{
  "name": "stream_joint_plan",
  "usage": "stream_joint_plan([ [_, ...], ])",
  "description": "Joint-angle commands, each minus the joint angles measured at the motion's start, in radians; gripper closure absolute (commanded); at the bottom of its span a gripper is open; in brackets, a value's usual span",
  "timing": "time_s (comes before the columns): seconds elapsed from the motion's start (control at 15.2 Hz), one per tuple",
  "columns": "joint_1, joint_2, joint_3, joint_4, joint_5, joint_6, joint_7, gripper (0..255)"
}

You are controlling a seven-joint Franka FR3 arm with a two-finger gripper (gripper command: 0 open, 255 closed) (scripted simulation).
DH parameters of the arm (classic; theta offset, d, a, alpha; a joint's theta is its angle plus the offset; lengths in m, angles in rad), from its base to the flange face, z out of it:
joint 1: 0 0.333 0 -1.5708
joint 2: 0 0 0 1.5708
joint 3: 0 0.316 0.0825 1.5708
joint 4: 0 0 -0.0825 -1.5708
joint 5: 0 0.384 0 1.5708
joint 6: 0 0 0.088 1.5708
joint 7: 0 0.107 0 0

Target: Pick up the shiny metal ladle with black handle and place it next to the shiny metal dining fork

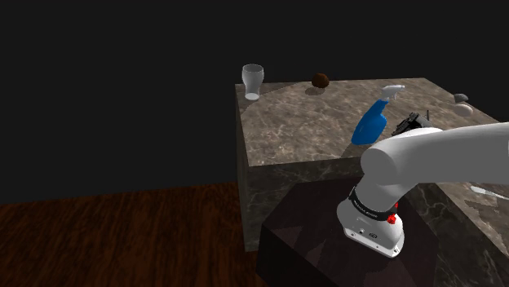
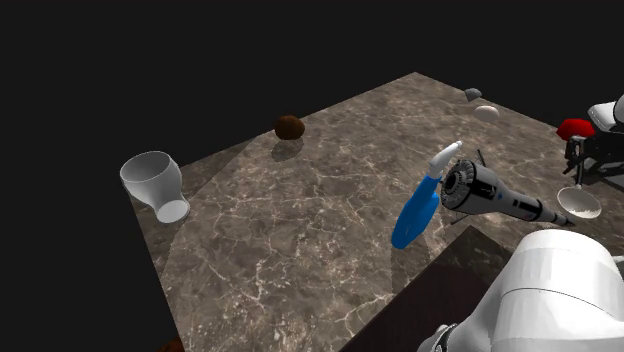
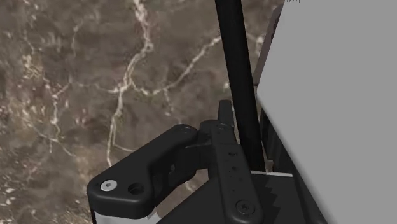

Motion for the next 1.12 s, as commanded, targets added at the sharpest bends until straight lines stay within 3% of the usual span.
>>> stream_joint_plan([
  [0.0, -0.002, 0.001, -0.014, 0.008, -0.003, -0.003, 0.0, 255],
  [0.07, -0.002, 0.002, -0.012, 0.007, -0.002, -0.003, 0.002, 0],
  [0.4, -0.002, 0.001, -0.014, 0.008, -0.003, -0.003, 0.0, 0],
  [0.66, -0.087, 0.021, 0.115, 0.031, 0.068, -0.094, -0.036, 0],
  [1.06, -0.087, 0.019, 0.116, 0.031, 0.067, -0.094, -0.035, 0],
])
